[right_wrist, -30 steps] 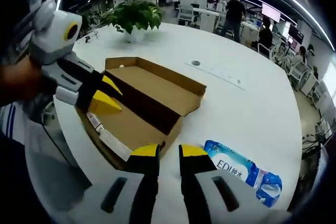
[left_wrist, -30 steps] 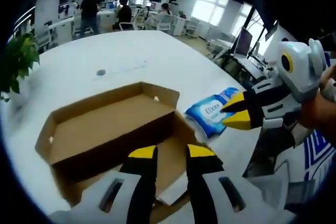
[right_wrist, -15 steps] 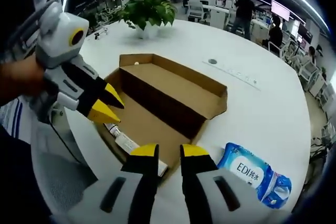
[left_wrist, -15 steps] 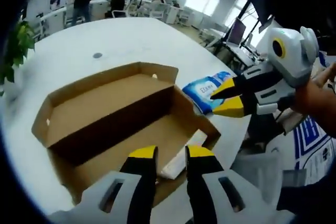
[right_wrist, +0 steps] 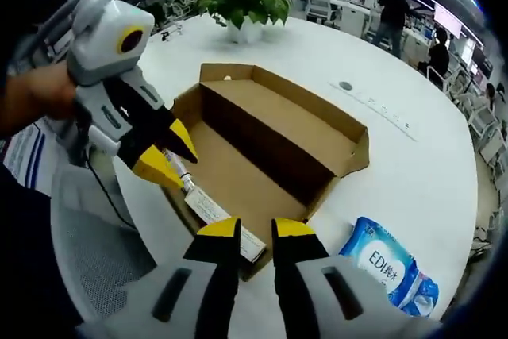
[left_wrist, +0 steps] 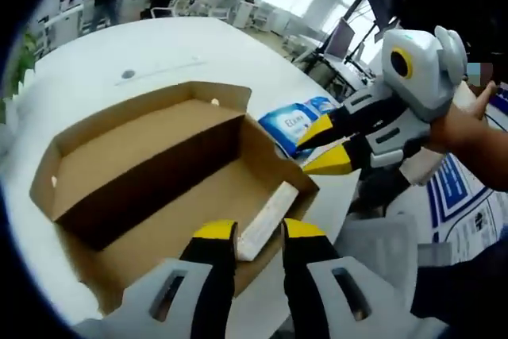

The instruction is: Operate the shoe box by opening the lid, removing the specified soft item, and placing it in the target area until the item is outside and the box remains undamaged.

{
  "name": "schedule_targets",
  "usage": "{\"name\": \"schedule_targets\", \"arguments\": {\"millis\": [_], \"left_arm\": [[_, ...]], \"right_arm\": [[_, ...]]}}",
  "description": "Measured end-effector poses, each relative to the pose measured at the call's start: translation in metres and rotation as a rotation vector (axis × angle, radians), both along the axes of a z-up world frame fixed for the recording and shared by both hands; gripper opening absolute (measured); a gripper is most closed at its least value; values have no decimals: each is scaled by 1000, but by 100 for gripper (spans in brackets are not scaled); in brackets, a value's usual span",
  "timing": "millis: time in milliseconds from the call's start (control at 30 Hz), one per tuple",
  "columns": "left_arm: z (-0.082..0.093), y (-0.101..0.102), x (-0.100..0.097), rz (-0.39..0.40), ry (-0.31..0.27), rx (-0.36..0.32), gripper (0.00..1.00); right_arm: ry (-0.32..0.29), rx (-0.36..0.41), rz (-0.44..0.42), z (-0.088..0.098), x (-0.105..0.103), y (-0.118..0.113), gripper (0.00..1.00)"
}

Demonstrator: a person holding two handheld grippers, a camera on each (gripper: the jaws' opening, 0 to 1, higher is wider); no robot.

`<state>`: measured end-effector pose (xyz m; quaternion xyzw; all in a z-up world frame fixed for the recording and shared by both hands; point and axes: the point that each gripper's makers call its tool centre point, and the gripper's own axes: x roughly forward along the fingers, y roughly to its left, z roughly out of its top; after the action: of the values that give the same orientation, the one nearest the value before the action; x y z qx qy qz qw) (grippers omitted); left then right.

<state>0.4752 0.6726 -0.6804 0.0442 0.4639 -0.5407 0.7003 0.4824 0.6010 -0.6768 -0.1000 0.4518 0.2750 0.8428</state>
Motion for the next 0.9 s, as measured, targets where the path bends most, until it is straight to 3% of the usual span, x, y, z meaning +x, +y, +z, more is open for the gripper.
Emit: {"name": "schedule_targets", "arguments": {"millis": [100, 300, 367, 600, 833, 900], "left_arm": [[-7, 3, -2, -64, -49, 38, 21], [-10, 3, 0, -72, -57, 40, 21], [-9, 2, 5, -64, -75, 34, 20], [-14, 0, 4, -89, -59, 37, 20], [-17, 2, 5, -84, -48, 31, 20], [-14, 2, 9, -74, -58, 17, 19]], "right_arm": [[15, 6, 11, -6, -2, 0, 14], [36, 33, 52, -10, -4, 5, 19], [46, 28, 101, -12, -5, 6, 21], [73, -77, 425, -19, -12, 16, 17], [154, -131, 658, -30, -23, 22, 18], [153, -148, 712, -33, -23, 24, 18]]}}
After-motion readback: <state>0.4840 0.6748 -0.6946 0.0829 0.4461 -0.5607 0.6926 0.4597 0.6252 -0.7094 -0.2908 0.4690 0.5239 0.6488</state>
